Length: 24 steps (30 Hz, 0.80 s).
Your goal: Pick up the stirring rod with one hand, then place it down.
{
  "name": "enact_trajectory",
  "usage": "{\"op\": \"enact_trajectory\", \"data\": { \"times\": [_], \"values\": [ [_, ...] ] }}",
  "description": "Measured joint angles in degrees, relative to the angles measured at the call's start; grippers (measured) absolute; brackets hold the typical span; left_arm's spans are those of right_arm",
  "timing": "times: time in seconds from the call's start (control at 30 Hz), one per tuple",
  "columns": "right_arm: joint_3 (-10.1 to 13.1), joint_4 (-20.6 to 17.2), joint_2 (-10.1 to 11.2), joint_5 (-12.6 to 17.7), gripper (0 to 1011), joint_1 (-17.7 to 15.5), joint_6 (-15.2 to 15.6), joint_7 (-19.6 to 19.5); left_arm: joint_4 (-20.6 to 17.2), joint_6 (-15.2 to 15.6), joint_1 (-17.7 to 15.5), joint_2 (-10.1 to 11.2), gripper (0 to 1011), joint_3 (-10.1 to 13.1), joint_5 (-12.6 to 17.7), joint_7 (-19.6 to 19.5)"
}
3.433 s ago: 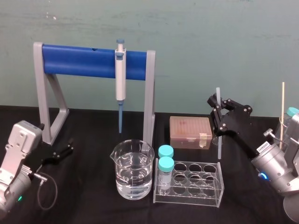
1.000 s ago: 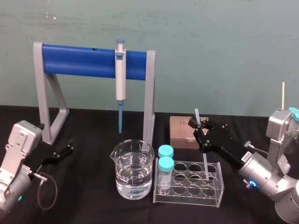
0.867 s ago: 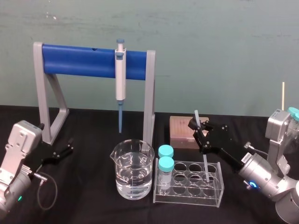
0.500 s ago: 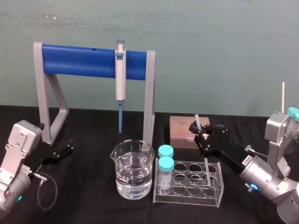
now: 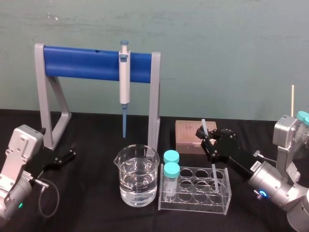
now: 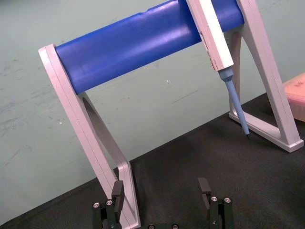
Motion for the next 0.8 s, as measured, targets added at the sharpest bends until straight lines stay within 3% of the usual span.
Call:
{"op": "enact_trajectory", "data": {
  "times": [0.43,0.8],
  "values": [
    [0.05,0.03,-0.06,0.16,96,0.00,-0.06,0.02,0.00,0.00,0.00,0.00,1000,0.00,0.00,0.00],
    [0.10,0.08,-0.09,0.26,426,0.00,-0.10,0.06,0.00,0.00,0.00,0.00,1000,0.00,0.00,0.00]
  ]
}}
